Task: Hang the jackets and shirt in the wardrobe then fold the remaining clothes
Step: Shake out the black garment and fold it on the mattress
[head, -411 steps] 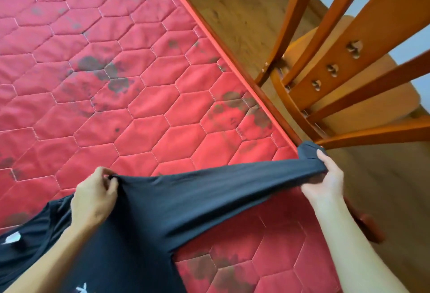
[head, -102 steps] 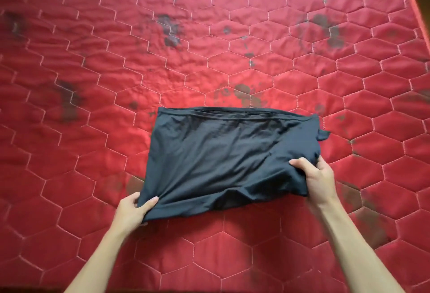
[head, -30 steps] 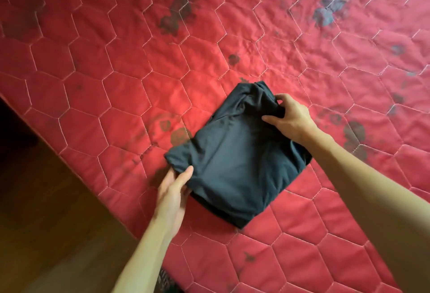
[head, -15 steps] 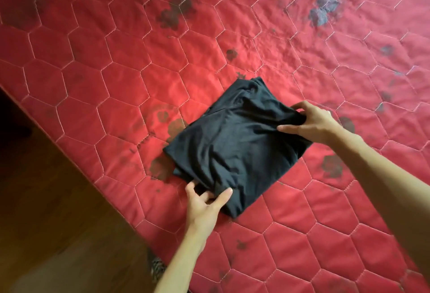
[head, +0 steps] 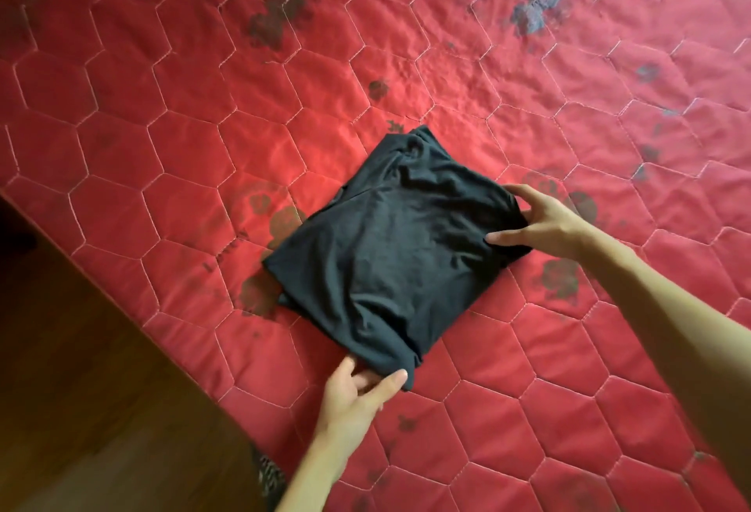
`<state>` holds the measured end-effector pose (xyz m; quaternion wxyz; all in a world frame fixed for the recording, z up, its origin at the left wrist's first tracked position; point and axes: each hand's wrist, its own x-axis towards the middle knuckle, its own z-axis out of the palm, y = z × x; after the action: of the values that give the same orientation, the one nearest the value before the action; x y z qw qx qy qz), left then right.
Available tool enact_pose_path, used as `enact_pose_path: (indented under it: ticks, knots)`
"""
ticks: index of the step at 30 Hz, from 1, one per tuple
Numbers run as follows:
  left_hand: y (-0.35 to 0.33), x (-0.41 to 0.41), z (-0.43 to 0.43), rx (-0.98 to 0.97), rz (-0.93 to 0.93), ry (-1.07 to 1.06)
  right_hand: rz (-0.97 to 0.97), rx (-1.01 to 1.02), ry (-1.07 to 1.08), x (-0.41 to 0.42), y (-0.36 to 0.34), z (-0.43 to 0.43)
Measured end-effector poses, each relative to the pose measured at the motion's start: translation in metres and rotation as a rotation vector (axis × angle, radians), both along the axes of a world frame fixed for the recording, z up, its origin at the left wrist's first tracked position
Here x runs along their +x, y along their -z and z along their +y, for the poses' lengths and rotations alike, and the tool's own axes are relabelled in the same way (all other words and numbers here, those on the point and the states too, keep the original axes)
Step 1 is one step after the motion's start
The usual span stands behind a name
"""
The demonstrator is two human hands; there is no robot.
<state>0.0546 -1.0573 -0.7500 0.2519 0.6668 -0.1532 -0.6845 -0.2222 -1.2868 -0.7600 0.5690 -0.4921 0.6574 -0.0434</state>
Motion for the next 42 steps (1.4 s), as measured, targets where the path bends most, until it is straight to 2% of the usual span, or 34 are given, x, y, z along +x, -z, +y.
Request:
enact_pose_path:
  ticks: [4, 9, 11, 13, 15, 17, 18, 21, 22, 24, 28, 32, 34, 37, 39, 40, 42]
  knots:
    - [0.008, 0.015, 0.014, -0.001, -0.087, 0.064, 0.051, -0.039, 0.004, -0.021, -0.005, -0.003]
    - [0.012, 0.057, 0.042, 0.077, -0.25, 0.287, 0.169, -0.124, 0.03, -0.039, 0.004, 0.01]
    - [0.013, 0.061, 0.046, 0.084, -0.322, 0.366, 0.264, -0.268, 0.083, -0.029, 0.009, 0.018]
    - [0.012, 0.058, 0.036, -0.107, -0.618, 0.355, 0.445, -0.62, 0.094, -0.014, 0.012, 0.025]
    - [0.005, 0.046, 0.007, -0.507, -0.928, 0.267, 0.531, -0.933, 0.035, 0.012, 0.011, 0.03]
    - [0.008, 0.028, -0.034, -0.807, -1.045, 0.312, 0.454, -1.075, -0.141, 0.049, 0.016, 0.032]
    - [0.012, 0.019, -0.057, -0.864, -1.075, 0.421, 0.399, -1.08, -0.272, 0.071, 0.02, 0.033]
    - [0.039, 0.0, -0.098, -0.775, -1.221, 0.84, 0.403, -0.945, -0.706, 0.124, 0.048, 0.043]
    - [0.049, 0.001, -0.101, -0.72, -1.252, 0.924, 0.433, -0.901, -0.775, 0.131, 0.055, 0.044]
    - [0.065, 0.012, -0.099, -0.629, -1.308, 0.963, 0.501, -0.813, -0.766, 0.126, 0.062, 0.034]
    - [0.071, 0.048, -0.079, -0.49, -1.392, 0.902, 0.665, -0.657, -0.621, 0.08, 0.06, -0.002]
    - [0.059, 0.058, -0.074, -0.475, -1.384, 0.957, 0.713, -0.459, -0.398, 0.049, 0.048, -0.011]
    - [0.048, 0.052, -0.091, -0.532, -1.365, 0.892, 0.676, -0.489, -0.201, 0.041, 0.035, 0.007]
    - [0.034, 0.035, -0.144, -0.685, -1.236, 0.746, 0.653, -0.578, 0.203, 0.038, 0.015, 0.061]
    - [0.025, 0.022, -0.18, -0.658, -1.036, 0.658, 0.615, -0.403, 0.425, 0.039, 0.009, 0.103]
    - [0.021, 0.016, -0.194, -0.578, -0.93, 0.623, 0.546, -0.237, 0.514, 0.045, 0.006, 0.12]
    - [0.017, 0.012, -0.214, -0.376, -0.857, 0.639, 0.354, 0.07, 0.57, 0.066, 0.002, 0.148]
